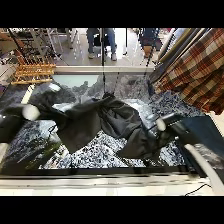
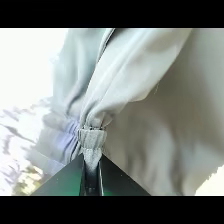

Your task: Fold the clothes and pants, and hang the long-sleeved shirts on hangers.

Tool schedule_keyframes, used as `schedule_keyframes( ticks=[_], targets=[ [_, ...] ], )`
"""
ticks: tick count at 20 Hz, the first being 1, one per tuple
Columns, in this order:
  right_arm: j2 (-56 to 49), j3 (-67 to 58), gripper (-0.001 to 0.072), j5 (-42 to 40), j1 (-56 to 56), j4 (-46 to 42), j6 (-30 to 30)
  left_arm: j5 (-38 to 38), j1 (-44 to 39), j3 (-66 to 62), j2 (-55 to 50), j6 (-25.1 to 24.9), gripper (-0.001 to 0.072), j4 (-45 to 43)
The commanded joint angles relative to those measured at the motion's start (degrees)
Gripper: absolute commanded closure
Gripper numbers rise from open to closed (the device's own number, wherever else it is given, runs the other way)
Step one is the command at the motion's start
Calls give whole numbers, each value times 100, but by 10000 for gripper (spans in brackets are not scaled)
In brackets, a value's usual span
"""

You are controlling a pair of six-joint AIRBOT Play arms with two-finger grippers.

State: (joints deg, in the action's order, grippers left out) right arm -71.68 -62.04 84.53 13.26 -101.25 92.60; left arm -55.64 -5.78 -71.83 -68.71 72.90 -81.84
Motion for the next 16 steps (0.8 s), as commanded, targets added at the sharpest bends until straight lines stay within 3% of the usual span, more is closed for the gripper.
schedule_keyframes(
  ticks=[1,3,6,9,11,13,16],
  targets=[
    [815,-1537,692,61,-645,-1360,-326,-612,1290,-1613,433,-496,694,1296],
    [1296,-2820,692,-299,-1139,-1451,-549,-693,2240,-2968,413,-474,694,2522],
    [1895,-4601,692,-1211,-1687,-1414,-778,-428,4124,-4627,411,-109,694,5193],
    [2312,-5840,692,-2011,-1838,-1436,-925,315,6218,-4977,577,-94,694,8262],
    [2568,-6033,692,-2382,-1838,-1458,-1196,348,7628,-4968,579,-92,695,9691],
    [2706,-6024,692,-2284,-1838,-1440,-1412,7,8843,-4837,562,-52,695,10222],
    [2651,-5661,692,-1823,-1838,-973,-1429,-1036,9853,-4358,555,79,692,9831]
  ],
)
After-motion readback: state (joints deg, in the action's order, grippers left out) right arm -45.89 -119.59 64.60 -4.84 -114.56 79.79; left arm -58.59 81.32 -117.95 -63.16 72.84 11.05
